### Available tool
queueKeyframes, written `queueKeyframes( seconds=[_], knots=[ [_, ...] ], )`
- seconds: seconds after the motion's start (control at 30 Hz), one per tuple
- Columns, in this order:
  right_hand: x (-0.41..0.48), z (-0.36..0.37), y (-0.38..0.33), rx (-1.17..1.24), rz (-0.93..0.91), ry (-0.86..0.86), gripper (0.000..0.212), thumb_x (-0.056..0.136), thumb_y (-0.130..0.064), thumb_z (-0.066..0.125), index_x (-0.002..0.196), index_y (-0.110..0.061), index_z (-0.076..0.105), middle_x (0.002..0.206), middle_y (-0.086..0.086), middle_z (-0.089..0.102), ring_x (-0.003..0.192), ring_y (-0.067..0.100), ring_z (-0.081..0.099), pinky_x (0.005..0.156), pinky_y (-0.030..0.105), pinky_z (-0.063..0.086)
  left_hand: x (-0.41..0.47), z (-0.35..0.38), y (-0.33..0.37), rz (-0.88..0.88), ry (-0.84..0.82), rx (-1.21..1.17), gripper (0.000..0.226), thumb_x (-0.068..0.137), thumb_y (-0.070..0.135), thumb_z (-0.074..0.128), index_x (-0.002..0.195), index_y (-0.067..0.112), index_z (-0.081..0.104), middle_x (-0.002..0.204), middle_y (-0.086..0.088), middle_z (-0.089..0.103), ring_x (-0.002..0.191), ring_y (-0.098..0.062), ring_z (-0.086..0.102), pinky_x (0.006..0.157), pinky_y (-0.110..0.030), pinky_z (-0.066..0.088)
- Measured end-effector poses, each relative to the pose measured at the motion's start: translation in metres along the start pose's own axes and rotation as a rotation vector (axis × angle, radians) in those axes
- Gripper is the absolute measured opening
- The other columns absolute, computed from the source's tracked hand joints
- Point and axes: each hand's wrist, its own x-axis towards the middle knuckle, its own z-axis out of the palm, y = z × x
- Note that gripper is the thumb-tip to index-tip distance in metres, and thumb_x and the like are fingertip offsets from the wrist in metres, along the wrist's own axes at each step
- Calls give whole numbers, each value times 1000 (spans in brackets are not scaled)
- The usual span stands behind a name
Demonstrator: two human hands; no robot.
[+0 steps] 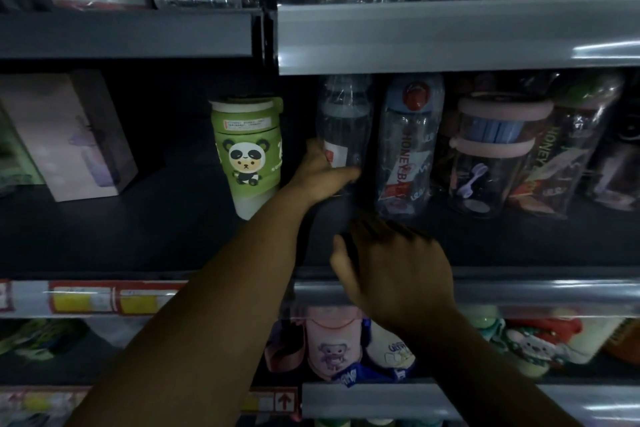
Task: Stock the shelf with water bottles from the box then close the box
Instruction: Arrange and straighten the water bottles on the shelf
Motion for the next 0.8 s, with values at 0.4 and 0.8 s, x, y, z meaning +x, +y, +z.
queueKeyframes(
  seconds=[0.4, 0.8],
  knots=[
    [1, -4, -2, -10, 0, -10, 37, 96, -45, 48, 69, -23, 61, 66, -3, 61, 50, 15, 53, 54, 23, 18, -1, -2, -1, -1, 74, -19, 88, 50, 38, 91, 128, 20, 54, 109, 0, 71, 98, -20, 72, 82, -40, 63],
    [1, -7, -5, -20, -15, -24, 33, 96, -44, 52, 71, -23, 60, 62, -4, 59, 50, 8, 28, 54, 16, 2, -9, 1, 6, -70, 8, -126, 104, 72, 28, 91, 150, 13, 24, 123, -2, 59, 113, -22, 63, 94, -37, 57]
  ],
)
